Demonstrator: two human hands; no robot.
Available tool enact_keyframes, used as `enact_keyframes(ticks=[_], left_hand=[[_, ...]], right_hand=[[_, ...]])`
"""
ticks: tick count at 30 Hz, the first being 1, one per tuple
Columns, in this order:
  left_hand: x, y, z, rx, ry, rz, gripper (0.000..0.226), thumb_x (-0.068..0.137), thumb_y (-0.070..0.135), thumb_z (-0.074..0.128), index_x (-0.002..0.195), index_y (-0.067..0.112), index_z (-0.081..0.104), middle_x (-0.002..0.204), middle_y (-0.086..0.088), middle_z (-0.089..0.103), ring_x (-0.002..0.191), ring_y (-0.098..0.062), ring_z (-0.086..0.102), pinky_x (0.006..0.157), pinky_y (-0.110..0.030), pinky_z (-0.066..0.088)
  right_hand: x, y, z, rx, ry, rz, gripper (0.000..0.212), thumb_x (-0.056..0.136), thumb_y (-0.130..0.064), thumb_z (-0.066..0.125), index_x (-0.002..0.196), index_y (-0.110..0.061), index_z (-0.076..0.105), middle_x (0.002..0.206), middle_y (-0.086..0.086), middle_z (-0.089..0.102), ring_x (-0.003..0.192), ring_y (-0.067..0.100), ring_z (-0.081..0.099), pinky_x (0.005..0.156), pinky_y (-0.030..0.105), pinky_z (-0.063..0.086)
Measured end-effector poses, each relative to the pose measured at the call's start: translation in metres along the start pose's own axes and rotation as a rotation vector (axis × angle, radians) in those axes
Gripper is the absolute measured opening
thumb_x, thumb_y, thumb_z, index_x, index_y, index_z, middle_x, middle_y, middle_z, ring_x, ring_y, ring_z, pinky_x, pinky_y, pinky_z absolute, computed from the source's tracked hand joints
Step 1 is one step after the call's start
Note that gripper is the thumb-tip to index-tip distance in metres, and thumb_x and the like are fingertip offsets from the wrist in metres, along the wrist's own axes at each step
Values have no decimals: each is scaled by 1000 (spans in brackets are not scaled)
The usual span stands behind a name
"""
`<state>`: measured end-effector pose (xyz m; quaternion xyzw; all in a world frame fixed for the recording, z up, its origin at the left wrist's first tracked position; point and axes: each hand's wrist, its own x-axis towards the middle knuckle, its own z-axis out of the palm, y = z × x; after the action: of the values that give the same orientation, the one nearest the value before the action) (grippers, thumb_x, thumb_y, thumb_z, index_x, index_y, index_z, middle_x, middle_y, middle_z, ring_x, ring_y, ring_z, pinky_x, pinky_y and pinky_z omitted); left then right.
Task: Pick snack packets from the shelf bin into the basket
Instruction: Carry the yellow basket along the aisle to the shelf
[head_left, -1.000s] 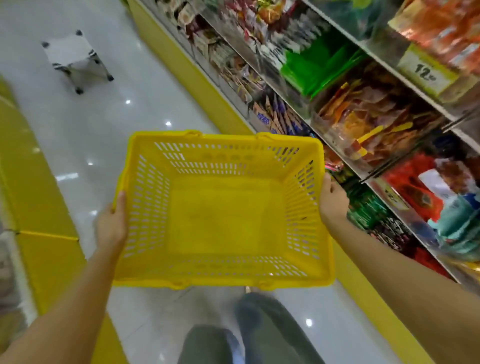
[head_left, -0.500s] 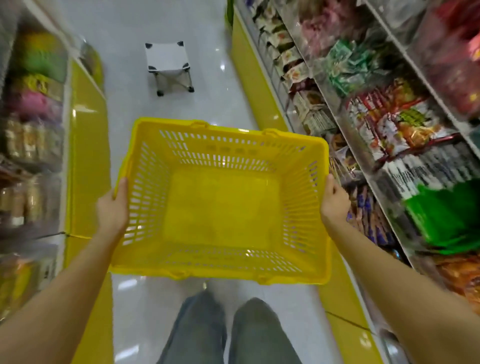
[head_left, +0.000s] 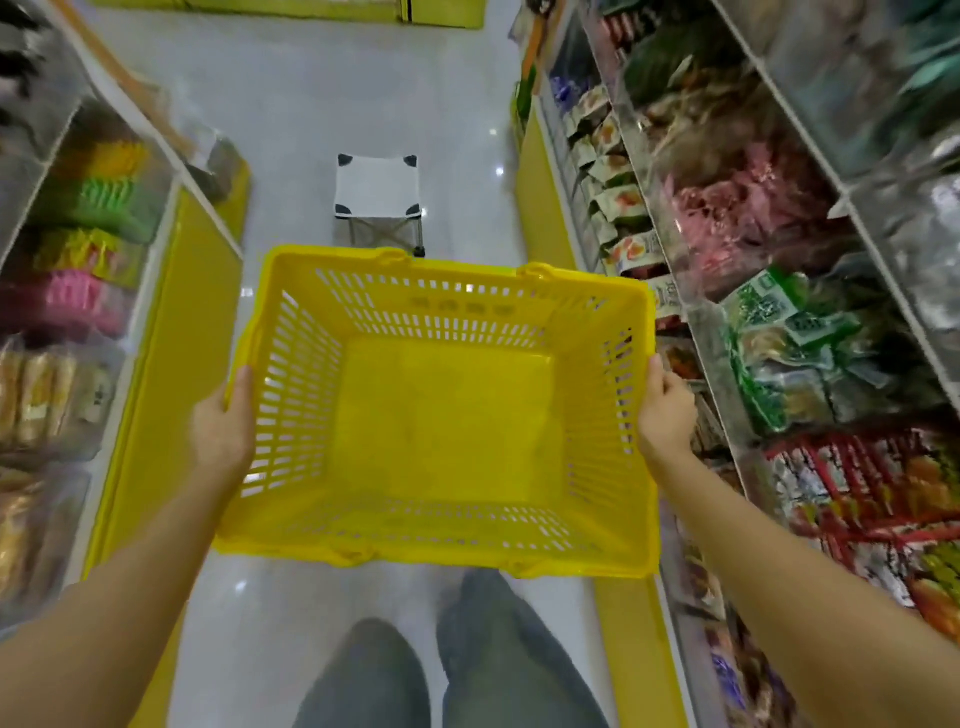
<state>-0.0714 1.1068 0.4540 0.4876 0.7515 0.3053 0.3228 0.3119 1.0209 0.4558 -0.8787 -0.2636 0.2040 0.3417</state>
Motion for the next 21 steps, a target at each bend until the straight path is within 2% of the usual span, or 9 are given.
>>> enact_keyframes(ticks=[2, 4, 6, 8, 11, 14, 16, 19, 21], left_hand=[[26, 19, 14, 7, 31, -14, 49, 100, 31, 36, 110, -12, 58, 113, -36, 56, 95, -20, 47, 79, -37, 31], [56, 35, 25, 7, 70, -61, 50, 99, 32, 37, 116, -12, 55, 120, -38, 52, 99, -16, 43, 84, -36, 26], [90, 44, 36, -22, 89, -103, 56, 99, 35, 38, 109, -17, 55, 111, -41, 53, 107, -27, 51, 82, -42, 31], [127, 50, 45, -35, 101, -125, 59, 99, 36, 38, 101, -22, 53, 95, -41, 54, 102, -31, 55, 76, -47, 34], [189, 63, 55, -20, 92, -130, 58, 99, 36, 37, 97, -19, 56, 103, -42, 55, 104, -45, 54, 79, -48, 37], [253, 86, 63, -10, 75, -123, 56, 98, 39, 38, 99, -13, 58, 106, -38, 57, 105, -44, 54, 81, -45, 37], [298, 102, 72, -26, 72, -118, 57, 98, 41, 37, 101, -11, 59, 108, -36, 58, 105, -43, 54, 83, -46, 38], [355, 132, 87, -16, 32, -79, 58, 97, 45, 37, 88, -8, 59, 93, -32, 60, 90, -40, 57, 74, -46, 39], [392, 155, 100, -28, 13, -48, 55, 96, 47, 38, 79, -2, 56, 82, -26, 58, 80, -35, 55, 66, -41, 35]], right_hand=[[36, -25, 13, -33, 12, -20, 44, 99, -44, 28, 66, -17, 39, 61, -4, 40, 65, 21, 42, 53, 31, 24], [70, -52, 30, -15, 2, -40, 49, 99, -45, 28, 73, -9, 48, 65, 1, 48, 70, 22, 47, 53, 32, 24], [104, -78, 51, -6, -27, -56, 52, 98, -46, 29, 77, -6, 55, 69, 5, 51, 72, 22, 48, 57, 32, 28], [137, -105, 74, -24, -52, -70, 54, 98, -46, 30, 79, -6, 60, 71, 9, 53, 75, 25, 49, 63, 32, 31], [181, -145, 109, -28, -62, -63, 57, 98, -46, 31, 90, 0, 64, 89, 20, 62, 90, 36, 57, 70, 34, 35], [218, -182, 138, -25, -52, -66, 56, 98, -43, 32, 71, 0, 55, 77, 23, 58, 84, 37, 56, 61, 32, 28], [242, -206, 156, -14, -38, -55, 56, 98, -45, 32, 78, 0, 59, 77, 23, 56, 80, 35, 54, 62, 37, 33], [277, -239, 176, -13, 15, -16, 60, 98, -43, 32, 91, 9, 61, 82, 26, 56, 81, 39, 52, 69, 44, 37], [303, -261, 188, -2, 23, 2, 61, 98, -43, 32, 74, 8, 56, 74, 27, 53, 70, 37, 50, 70, 45, 37]])
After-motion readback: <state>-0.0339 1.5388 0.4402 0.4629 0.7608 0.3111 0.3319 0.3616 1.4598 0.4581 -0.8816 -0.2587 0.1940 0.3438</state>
